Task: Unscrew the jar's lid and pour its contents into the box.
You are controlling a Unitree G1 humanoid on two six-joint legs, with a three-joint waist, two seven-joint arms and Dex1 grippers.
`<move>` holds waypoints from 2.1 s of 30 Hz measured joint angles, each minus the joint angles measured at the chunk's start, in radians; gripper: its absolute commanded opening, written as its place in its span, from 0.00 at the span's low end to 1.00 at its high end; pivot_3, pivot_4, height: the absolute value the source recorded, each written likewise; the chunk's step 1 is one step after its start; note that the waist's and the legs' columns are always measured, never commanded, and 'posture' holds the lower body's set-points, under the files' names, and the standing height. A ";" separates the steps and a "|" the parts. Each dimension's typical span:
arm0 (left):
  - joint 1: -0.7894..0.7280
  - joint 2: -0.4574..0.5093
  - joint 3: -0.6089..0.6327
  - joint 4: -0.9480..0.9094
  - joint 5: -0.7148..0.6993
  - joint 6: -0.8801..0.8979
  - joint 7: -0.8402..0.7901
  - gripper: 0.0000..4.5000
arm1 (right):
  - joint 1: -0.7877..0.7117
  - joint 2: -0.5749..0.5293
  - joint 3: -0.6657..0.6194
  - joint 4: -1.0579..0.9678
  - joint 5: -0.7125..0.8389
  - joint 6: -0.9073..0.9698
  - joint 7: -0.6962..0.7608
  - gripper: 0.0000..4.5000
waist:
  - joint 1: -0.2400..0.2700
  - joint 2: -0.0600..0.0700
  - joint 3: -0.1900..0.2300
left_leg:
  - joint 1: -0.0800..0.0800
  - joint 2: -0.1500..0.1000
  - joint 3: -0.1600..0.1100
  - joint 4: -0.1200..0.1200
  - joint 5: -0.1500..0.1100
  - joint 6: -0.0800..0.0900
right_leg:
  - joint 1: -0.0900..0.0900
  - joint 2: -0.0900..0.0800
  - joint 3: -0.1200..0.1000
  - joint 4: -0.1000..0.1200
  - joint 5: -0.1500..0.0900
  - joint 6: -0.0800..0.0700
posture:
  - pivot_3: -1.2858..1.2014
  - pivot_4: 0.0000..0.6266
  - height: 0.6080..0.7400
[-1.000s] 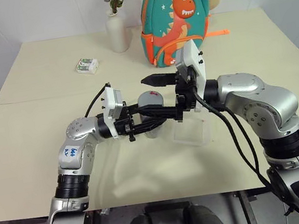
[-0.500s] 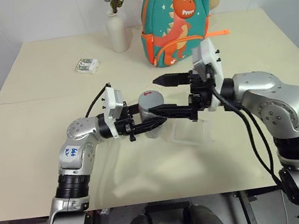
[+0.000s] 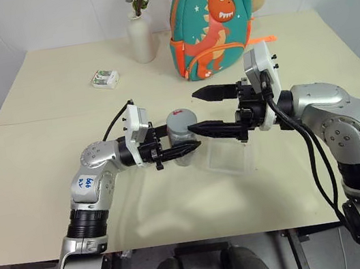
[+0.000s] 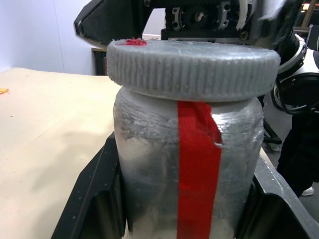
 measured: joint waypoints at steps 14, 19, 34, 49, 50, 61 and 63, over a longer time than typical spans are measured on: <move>0.000 0.000 0.001 0.000 0.000 0.000 0.001 0.46 | -0.036 0.058 0.048 -0.025 0.027 0.006 -0.001 0.99 | -0.001 0.000 0.000 | 0.000 0.000 0.000 0.000 0.000 0.000 | 0.000 0.000 0.000 0.000 0.000 0.000 | 0.52 0.24 1.00; 0.000 -0.001 0.001 0.000 0.000 0.000 0.001 0.46 | -0.064 0.085 0.088 0.012 -0.024 -0.005 -0.008 0.99 | 0.000 0.000 0.000 | 0.000 0.000 0.000 0.000 0.000 0.000 | 0.000 0.000 0.000 0.000 0.000 0.000 | 0.52 0.24 1.00; 0.001 0.000 0.002 -0.012 -0.001 0.010 0.022 0.46 | -0.076 0.032 0.078 0.082 -0.072 -0.046 0.078 0.99 | -0.001 0.000 0.000 | 0.000 0.000 0.000 0.000 0.000 0.000 | 0.000 0.000 -0.001 0.000 0.000 0.000 | 0.52 0.24 1.00; 0.003 -0.001 0.003 -0.014 -0.001 0.009 0.012 0.46 | -0.036 -0.001 0.045 0.050 -0.033 -0.007 0.086 0.99 | 0.000 0.000 0.000 | 0.000 0.000 0.000 0.000 0.000 0.000 | 0.000 0.000 -0.001 0.000 0.000 0.000 | 0.52 0.24 1.00; 0.004 -0.001 0.003 -0.015 -0.001 0.009 0.012 0.46 | -0.035 -0.003 0.045 0.050 -0.033 -0.005 0.087 0.99 | 0.000 0.000 0.000 | 0.000 0.000 0.000 0.000 0.000 0.000 | 0.000 0.000 -0.001 0.000 0.000 0.000 | 0.52 0.24 1.00; 0.022 -0.001 0.003 -0.021 -0.001 0.009 0.012 0.46 | -0.012 -0.033 0.030 0.052 -0.017 0.012 0.117 0.99 | 0.000 0.000 0.000 | 0.000 0.000 0.000 0.000 0.000 0.000 | 0.000 0.000 -0.001 0.000 0.000 0.000 | 0.52 0.24 1.00; 0.022 -0.001 0.003 -0.022 -0.001 0.010 0.012 0.46 | -0.010 -0.037 0.025 0.051 -0.008 0.020 0.121 0.99 | 0.000 0.000 0.000 | 0.000 0.000 0.000 0.000 0.000 0.000 | 0.000 0.000 -0.001 0.000 0.000 0.000 | 0.52 0.24 1.00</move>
